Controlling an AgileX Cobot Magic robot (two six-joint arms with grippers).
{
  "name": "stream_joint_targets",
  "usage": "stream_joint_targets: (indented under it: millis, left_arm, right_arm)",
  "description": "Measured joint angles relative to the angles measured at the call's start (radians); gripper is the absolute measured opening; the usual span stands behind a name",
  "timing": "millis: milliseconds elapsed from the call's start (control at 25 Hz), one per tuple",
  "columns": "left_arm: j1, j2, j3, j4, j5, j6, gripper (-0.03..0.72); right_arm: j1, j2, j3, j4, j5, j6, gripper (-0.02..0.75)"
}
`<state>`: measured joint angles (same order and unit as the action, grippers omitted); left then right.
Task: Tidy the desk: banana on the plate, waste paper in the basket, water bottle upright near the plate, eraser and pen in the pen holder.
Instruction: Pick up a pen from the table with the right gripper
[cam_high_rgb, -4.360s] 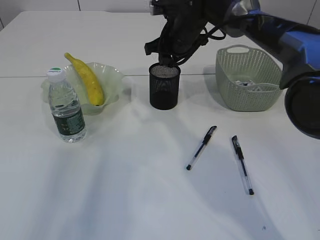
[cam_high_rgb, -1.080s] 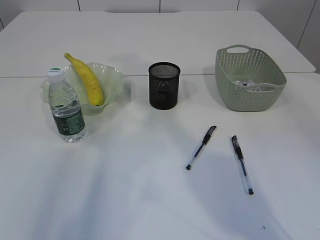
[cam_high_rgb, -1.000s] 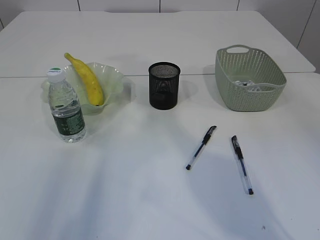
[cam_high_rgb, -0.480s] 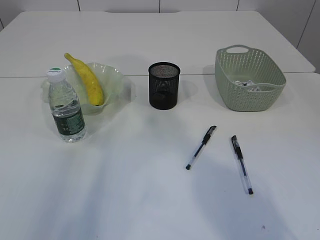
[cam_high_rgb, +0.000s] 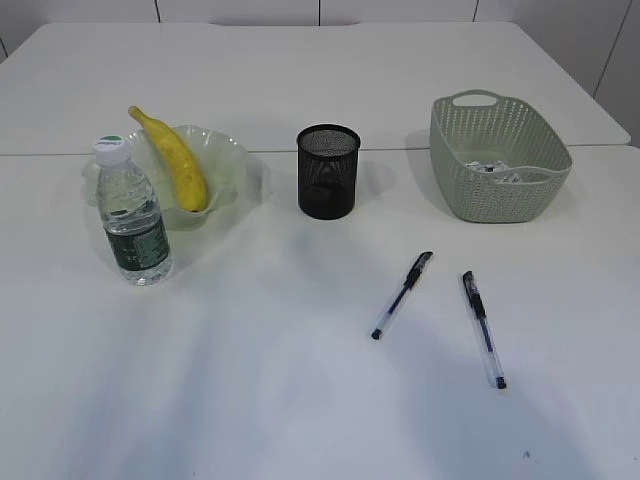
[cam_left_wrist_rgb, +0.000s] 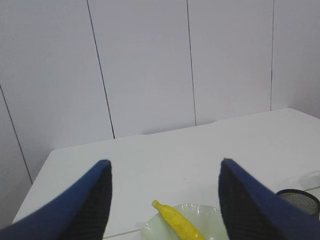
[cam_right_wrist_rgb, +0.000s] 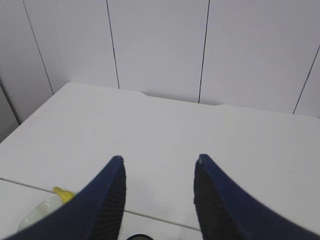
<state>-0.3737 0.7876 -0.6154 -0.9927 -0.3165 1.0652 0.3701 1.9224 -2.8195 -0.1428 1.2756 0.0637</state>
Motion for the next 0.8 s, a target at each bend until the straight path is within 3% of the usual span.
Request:
stream_joint_targets:
  millis: [320, 800]
  left_arm:
    - [0.0, 0.0, 0.0, 0.0, 0.003, 0.0, 0.475]
    - [0.0, 0.0, 0.0, 0.0, 0.042, 0.0, 0.475]
  right_arm:
    - [0.0, -0.137, 0.08, 0.0, 0.002, 0.0, 0.338]
    - [0.0, -0.488, 0.664, -0.103, 0.002, 0.008, 0.336]
